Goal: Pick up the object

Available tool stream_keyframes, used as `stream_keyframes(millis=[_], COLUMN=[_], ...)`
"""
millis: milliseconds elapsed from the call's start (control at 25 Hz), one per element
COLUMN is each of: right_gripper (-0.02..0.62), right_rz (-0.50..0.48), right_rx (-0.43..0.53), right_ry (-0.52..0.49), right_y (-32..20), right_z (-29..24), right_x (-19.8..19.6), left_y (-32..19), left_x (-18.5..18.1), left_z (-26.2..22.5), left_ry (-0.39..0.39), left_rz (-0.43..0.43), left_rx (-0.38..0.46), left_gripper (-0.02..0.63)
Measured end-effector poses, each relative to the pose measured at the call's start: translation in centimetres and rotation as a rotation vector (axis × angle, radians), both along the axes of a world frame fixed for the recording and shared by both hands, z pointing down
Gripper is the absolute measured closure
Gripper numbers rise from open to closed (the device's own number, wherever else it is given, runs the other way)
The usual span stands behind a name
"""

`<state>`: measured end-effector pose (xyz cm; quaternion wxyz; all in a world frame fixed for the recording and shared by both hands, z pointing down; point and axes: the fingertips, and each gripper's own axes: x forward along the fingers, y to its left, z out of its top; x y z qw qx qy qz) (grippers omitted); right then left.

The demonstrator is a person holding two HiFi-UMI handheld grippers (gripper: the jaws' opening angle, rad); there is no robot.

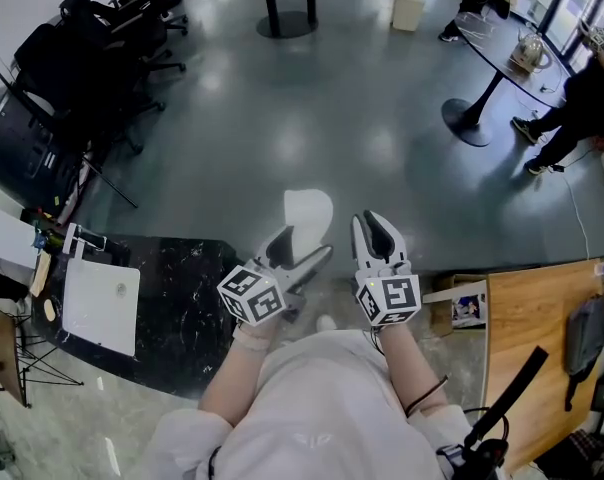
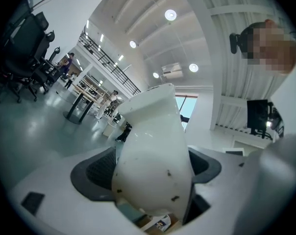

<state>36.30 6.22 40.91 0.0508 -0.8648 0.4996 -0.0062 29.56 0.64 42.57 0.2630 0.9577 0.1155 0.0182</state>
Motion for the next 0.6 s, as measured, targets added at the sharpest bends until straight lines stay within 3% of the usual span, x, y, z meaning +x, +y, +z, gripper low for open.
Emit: stream_keyframes(millis=[600], right_gripper=[0.515], right_rz=[-0.010], right_rx=[-0.005], right_ry=[-0.010], right_y=[-0.03], right_z=[0.43], right_x=[-0.30], left_y=[-0.06], left_x=[-0.52], left_z=[-0.08], left_ry=[0.005], left_rz=[-0.004], left_rx=[-0.003], left_gripper=[0.173])
